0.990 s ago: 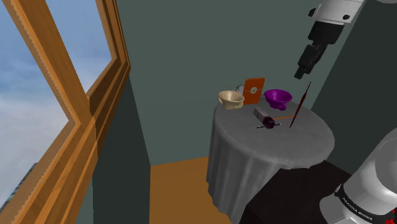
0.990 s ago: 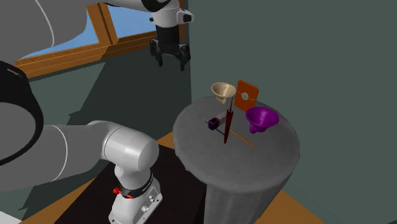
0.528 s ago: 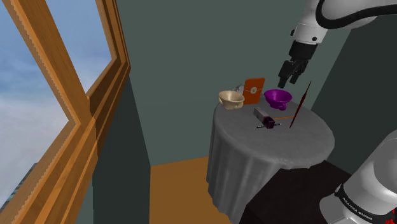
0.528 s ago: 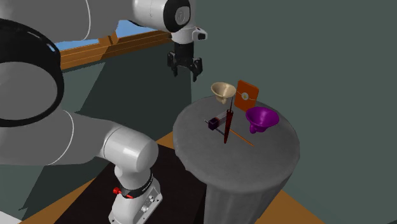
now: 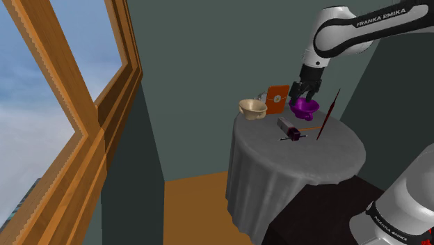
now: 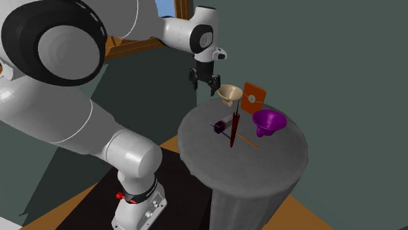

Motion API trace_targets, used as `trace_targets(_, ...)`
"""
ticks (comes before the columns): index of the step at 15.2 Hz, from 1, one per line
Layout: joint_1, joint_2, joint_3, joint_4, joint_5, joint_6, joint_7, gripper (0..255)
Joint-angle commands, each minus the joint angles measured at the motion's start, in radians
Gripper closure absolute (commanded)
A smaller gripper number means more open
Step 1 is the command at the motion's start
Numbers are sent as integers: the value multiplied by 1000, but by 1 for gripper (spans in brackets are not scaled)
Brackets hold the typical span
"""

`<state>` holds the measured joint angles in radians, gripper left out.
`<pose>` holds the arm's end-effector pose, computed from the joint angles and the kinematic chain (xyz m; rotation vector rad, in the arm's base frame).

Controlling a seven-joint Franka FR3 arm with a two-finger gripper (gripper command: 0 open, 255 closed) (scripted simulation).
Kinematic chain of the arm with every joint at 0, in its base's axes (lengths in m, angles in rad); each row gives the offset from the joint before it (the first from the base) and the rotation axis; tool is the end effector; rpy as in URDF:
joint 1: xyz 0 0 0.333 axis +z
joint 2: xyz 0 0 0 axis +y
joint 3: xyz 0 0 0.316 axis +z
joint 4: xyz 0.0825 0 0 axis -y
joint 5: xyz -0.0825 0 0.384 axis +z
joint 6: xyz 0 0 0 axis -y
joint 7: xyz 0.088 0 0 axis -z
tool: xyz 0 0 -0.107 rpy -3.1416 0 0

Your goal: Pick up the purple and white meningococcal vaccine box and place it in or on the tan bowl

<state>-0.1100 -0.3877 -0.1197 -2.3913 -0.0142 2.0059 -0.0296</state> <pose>0.4168 -0.1005 0.4625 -3.0962 0.2877 -0.0062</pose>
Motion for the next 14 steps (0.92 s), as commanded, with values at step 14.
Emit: trace_targets(14,-81,530,-84,155,36,292,63,0)
